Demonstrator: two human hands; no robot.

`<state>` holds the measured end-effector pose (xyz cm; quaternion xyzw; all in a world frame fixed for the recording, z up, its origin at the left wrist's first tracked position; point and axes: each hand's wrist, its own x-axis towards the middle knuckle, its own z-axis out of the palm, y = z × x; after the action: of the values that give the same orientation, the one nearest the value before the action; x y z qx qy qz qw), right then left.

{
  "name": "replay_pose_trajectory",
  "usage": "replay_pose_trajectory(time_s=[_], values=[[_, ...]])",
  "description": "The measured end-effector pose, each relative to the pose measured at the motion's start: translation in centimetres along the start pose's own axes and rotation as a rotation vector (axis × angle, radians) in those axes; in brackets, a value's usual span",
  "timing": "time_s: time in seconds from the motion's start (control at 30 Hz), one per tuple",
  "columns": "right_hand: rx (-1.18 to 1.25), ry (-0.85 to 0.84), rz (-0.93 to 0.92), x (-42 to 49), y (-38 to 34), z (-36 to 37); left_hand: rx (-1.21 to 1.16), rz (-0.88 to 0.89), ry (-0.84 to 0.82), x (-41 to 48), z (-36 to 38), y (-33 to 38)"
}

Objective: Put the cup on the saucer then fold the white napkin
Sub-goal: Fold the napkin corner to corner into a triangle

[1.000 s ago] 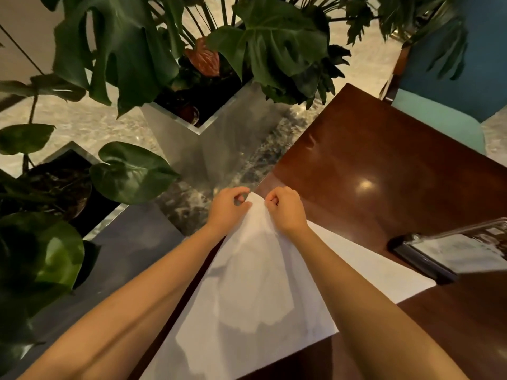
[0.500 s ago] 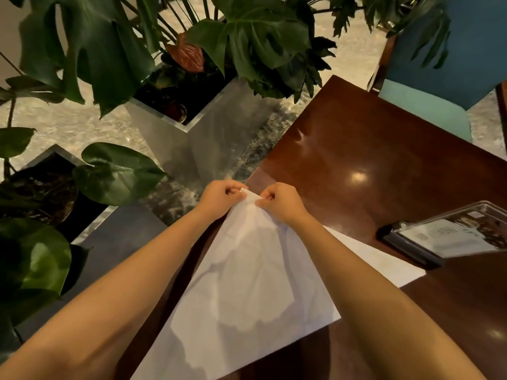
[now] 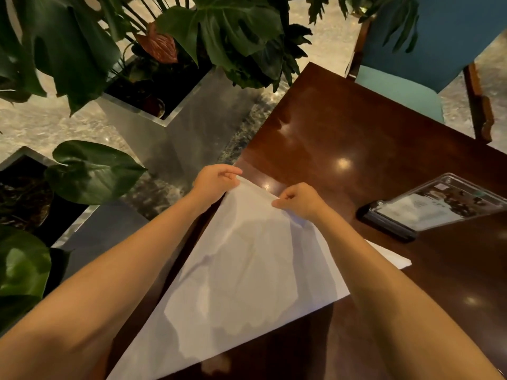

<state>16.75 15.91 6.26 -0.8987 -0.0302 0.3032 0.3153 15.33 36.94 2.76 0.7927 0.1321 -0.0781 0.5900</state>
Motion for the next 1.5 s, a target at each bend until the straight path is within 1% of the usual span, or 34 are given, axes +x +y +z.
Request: replay_pose_trajectory(time_s=[0.17,0.23,0.27,0.3,0.33,0.37,0.4,0.43,0.47,0.5,0.53,0.6,0.67,0.77,0.87,1.03,1.13,1.2,1.3,1.33,1.37,1.4,1.47,1.5], values=[[-0.017,0.015,0.102,-1.4,1.8,-0.4,-0.008,-0.018,-0.067,-0.5,1.9,0.8],[-0.115,0.003,0.143,-2.6,2.9,-0.8,0.022,-0.018,-0.111,-1.0,3.1,1.4],[-0.173,0.022,0.157,-3.2,3.4,-0.7,0.043,-0.018,-0.111,-1.2,3.8,1.7],[-0.223,0.087,0.162,-3.8,4.0,-0.4,0.074,-0.007,-0.084,-1.5,4.6,1.9],[-0.279,0.203,0.156,-4.5,4.3,0.2,0.119,0.03,-0.026,-2.1,5.2,2.2],[-0.338,0.353,0.112,-5.0,4.6,1.3,0.171,0.095,0.06,-3.0,5.8,2.3],[-0.376,0.485,0.011,-5.5,4.6,2.8,0.214,0.188,0.145,-4.3,6.4,2.3],[-0.377,0.531,-0.124,-6.0,4.4,4.7,0.25,0.281,0.205,-5.9,7.0,1.9],[-0.363,0.505,-0.255,-6.3,4.2,6.8,0.299,0.356,0.231,-7.9,7.6,1.2],[-0.388,0.447,-0.346,-6.7,4.1,8.9,0.397,0.395,0.221,-9.8,8.2,0.2],[-0.442,0.381,-0.372,-7.1,4.1,10.7,0.537,0.393,0.177,-11.6,8.7,-1.1],[-0.511,0.306,-0.331,-8.0,4.4,12.4,0.775,0.354,0.098,-14.1,9.1,-4.0],[-0.533,0.299,-0.307,-8.5,4.6,12.4,0.896,0.351,0.077,-14.8,8.7,-5.8],[-0.541,0.319,-0.305,-8.3,4.7,12.3,1.03,0.339,0.056,-15.6,7.0,-6.7],[-0.54,0.317,-0.287,-8.3,4.6,12.6,1.081,0.333,0.023,-17.9,4.3,-8.3],[-0.586,0.315,-0.336,-7.9,5.4,12.2,1.221,0.374,-0.069,-23.2,-0.8,-11.0],[-0.66,0.335,-0.363,-7.6,6.8,11.2,1.253,0.369,-0.081,-25.8,-3.7,-12.4],[-0.686,0.342,-0.33,-7.5,7.9,9.9,1.267,0.354,-0.092,-26.5,-4.6,-12.9],[-0.676,0.356,-0.197,-7.8,8.3,8.7,1.272,0.338,-0.104,-26.4,-4.8,-13.2],[-0.66,0.38,-0.205,-8.4,7.6,9.2,1.278,0.344,-0.104,-26.4,-4.7,-13.0],[-0.649,0.389,-0.274,-9.3,6.5,10.1,1.283,0.35,-0.099,-26.3,-4.7,-12.9],[-0.638,0.371,-0.389,-10.5,5.3,11.7,1.283,0.356,-0.088,-26.2,-4.7,-12.7],[-0.627,0.242,-0.615,-13.1,3.3,15.9,1.246,0.369,-0.064,-26.3,-4.2,-12.1],[-0.631,0.182,-0.683,-14.2,2.8,17.8,1.209,0.396,-0.069,-26.5,-3.8,-11.9]])
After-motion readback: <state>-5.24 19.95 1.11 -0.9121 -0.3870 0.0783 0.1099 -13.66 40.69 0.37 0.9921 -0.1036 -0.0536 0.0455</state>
